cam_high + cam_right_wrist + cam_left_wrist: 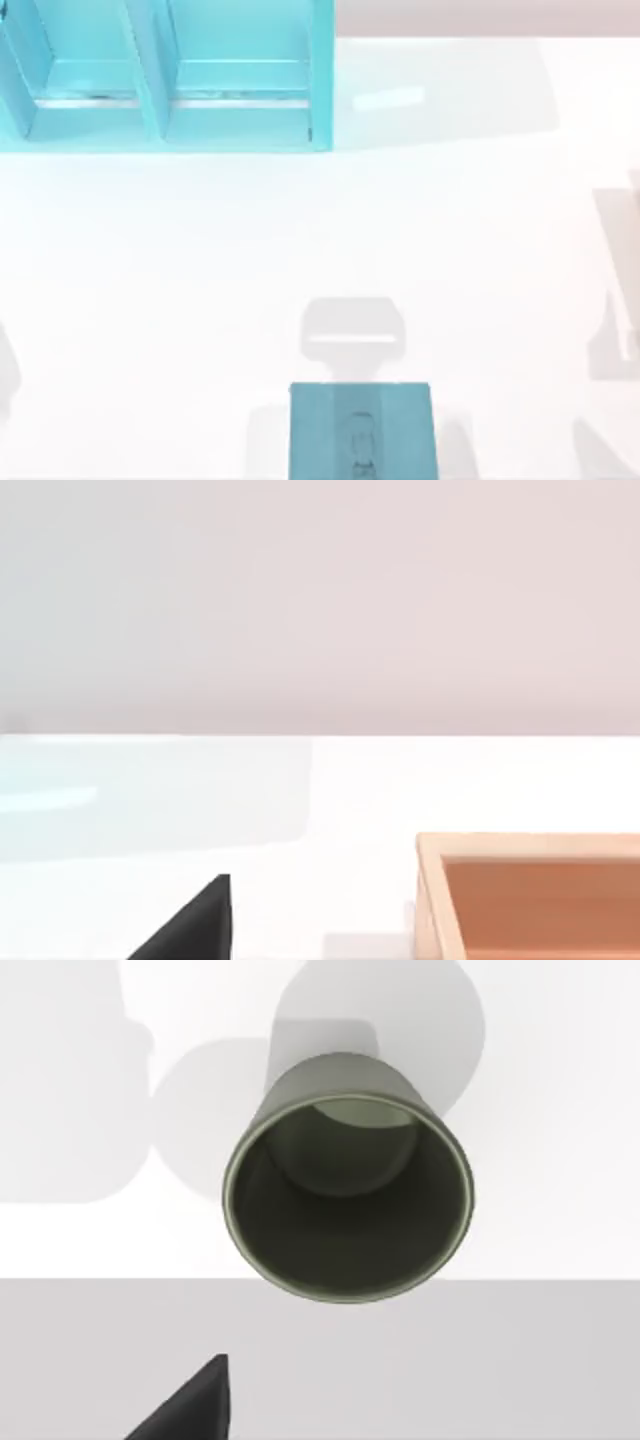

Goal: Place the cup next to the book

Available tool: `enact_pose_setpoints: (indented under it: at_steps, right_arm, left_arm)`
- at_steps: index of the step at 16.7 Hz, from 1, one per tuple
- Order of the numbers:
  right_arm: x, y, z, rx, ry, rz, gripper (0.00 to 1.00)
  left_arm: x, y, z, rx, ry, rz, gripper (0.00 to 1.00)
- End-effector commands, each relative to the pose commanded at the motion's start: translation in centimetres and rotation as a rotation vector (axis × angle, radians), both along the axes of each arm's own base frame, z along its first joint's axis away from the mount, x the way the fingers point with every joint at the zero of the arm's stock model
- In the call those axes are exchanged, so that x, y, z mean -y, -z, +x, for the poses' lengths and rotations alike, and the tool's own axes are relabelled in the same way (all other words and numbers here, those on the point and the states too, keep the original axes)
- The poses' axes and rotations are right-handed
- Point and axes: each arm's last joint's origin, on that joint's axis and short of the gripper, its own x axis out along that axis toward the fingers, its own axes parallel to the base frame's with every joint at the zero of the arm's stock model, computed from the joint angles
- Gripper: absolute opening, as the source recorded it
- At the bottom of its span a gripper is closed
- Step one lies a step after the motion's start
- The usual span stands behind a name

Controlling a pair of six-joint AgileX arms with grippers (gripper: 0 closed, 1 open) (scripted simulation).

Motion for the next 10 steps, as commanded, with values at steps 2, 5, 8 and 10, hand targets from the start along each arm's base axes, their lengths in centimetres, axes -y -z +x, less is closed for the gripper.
enact_pose_setpoints:
  at_steps: [2,5,8,10]
  right_arm:
    - [0.0,0.0,0.0,0.000,0.000,0.000,1.00]
    - [0.0,0.0,0.0,0.000,0.000,0.000,1.00]
    - [0.0,0.0,0.0,0.000,0.000,0.000,1.00]
    - [0.0,0.0,0.0,0.000,0.000,0.000,1.00]
  left_arm:
    - [-0.1,0.2,0.0,-0.004,0.005,-0.006,1.00]
    - [-0.1,0.2,0.0,-0.004,0.005,-0.006,1.00]
    - [0.0,0.6,0.1,-0.005,0.007,-0.006,1.00]
    - [-0.2,2.2,0.2,-0.007,0.005,-0.009,1.00]
